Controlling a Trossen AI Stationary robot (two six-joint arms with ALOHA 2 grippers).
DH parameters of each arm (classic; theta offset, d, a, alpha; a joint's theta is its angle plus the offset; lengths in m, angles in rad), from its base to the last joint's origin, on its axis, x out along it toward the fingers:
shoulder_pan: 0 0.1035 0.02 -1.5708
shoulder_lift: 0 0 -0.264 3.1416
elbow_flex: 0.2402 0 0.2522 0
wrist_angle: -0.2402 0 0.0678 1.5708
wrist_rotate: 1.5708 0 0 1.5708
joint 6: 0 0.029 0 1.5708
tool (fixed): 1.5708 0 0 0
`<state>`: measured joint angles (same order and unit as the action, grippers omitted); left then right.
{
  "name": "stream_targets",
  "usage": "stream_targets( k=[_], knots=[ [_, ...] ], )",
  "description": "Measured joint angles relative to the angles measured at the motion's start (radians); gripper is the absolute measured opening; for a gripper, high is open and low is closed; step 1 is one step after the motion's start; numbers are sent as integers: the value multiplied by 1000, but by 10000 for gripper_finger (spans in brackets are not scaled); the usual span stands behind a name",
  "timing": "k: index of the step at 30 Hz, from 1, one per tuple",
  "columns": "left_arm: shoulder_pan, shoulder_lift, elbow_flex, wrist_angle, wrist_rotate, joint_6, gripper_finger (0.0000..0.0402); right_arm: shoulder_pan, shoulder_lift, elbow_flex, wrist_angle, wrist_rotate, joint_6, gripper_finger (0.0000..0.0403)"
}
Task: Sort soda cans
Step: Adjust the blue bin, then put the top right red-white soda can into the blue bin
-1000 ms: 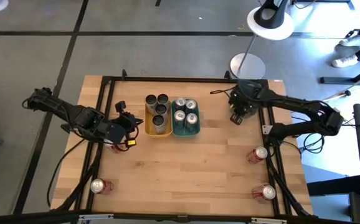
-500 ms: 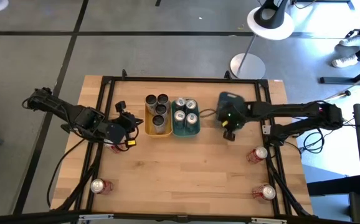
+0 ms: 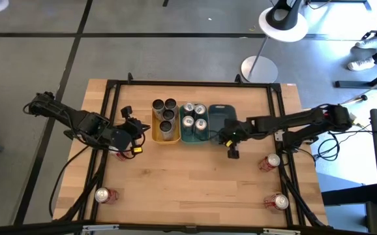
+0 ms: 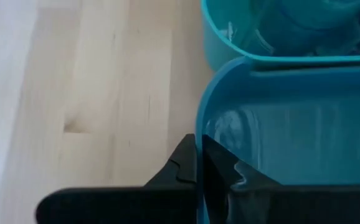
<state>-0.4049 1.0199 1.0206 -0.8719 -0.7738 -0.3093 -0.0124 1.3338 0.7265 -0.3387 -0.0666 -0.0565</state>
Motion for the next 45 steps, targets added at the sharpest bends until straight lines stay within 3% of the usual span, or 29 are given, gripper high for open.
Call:
stream_targets(
  k=[7,15,21,30,38,45],
  knots=[
    [0,0,0,0,0,-4,11,0,74,-2,88,1,34,17],
    [0,0,0,0,0,-2,11,-1,77,51,60,3,37,101],
    [0,0,0,0,0,-3,11,-1,55,291,-277,3,77,149],
    [0,0,0,1,0,-5,11,14,53,689,-750,-115,396,153],
    [0,0,0,1,0,-5,11,168,42,754,-928,-104,616,153],
    [0,0,0,1,0,-3,11,368,40,749,-1148,113,857,153]
  ],
)
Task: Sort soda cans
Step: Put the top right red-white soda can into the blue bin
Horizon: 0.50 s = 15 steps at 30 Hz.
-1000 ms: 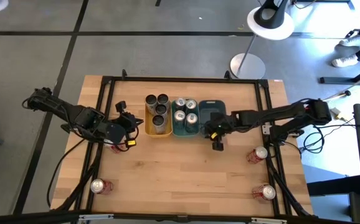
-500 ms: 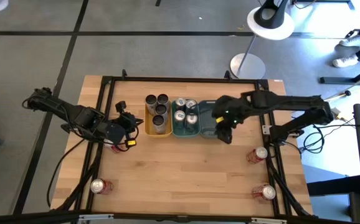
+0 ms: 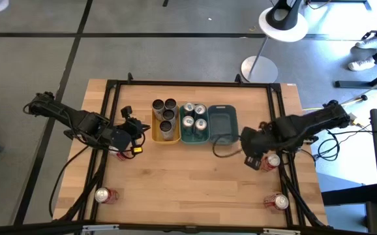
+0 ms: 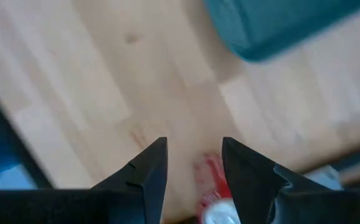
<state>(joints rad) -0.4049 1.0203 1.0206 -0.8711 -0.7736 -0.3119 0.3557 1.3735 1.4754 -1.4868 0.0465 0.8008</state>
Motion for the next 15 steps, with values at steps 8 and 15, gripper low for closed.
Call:
stream_targets(
  k=[8,15],
  knots=[
    [-1,0,0,-14,2,-2,11,223,-15,-5,-72,128,291,153],
    [-1,0,0,-8,4,5,11,243,-6,-5,38,136,280,153]
  ],
)
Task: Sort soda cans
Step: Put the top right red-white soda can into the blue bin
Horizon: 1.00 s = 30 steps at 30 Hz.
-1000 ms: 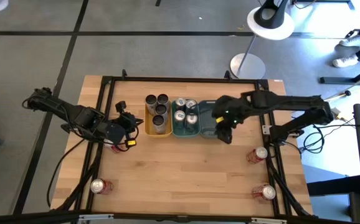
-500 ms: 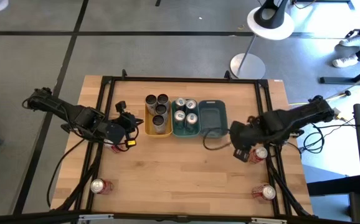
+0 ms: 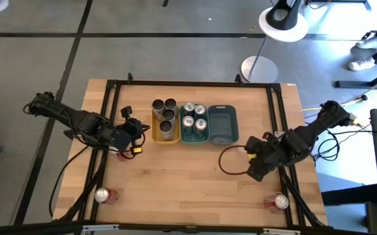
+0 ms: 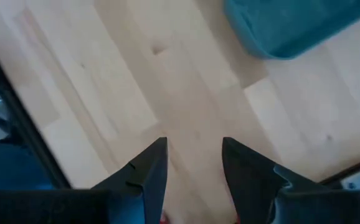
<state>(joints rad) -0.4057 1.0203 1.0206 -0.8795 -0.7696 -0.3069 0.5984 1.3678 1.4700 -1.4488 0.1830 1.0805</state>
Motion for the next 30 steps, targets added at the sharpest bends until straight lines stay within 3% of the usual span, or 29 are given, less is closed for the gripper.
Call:
stream_targets(
  k=[4,10,15,21,23,30],
  knots=[
    [0,0,0,0,0,-28,11,-4,-2,0,8,-38,7,154],
    [0,0,0,0,0,-63,11,34,-1,0,-116,-51,179,177],
    [0,0,0,0,0,-66,11,37,-12,-37,-121,-117,231,250],
    [0,0,0,0,0,-60,11,36,-20,-133,-122,-187,219,370],
    [0,0,0,0,0,-61,11,37,-29,-174,-122,-191,175,392],
    [0,0,0,0,0,-62,11,36,-38,-224,-116,-210,35,354]
  ],
)
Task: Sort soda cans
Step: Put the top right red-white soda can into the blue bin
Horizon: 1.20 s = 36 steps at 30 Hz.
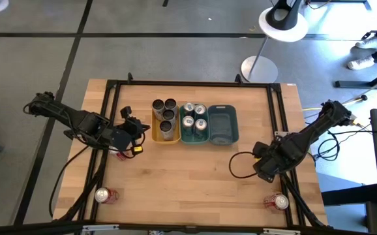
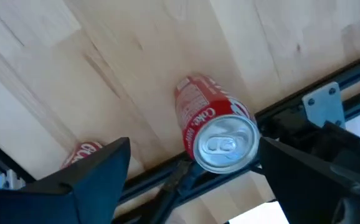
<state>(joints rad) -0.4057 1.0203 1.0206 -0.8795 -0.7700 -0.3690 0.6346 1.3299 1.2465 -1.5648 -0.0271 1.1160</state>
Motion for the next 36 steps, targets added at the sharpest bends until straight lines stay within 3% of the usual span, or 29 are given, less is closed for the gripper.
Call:
stream_targets(
  k=[5,10,14,21,25,36],
  knots=[
    [0,0,0,0,0,-2,11,3,7,1,24,42,0,339],
    [0,0,0,0,0,-2,11,2,5,1,-1,42,-99,337],
    [0,0,0,1,0,-3,11,0,-57,-29,-3,60,-104,337],
    [0,0,0,0,0,-8,11,1,-241,-172,11,54,14,337],
    [0,0,0,0,0,-21,11,1,-322,-260,103,26,89,337],
    [1,0,0,10,0,-24,11,1,-331,-366,182,-30,167,337]
  ],
)
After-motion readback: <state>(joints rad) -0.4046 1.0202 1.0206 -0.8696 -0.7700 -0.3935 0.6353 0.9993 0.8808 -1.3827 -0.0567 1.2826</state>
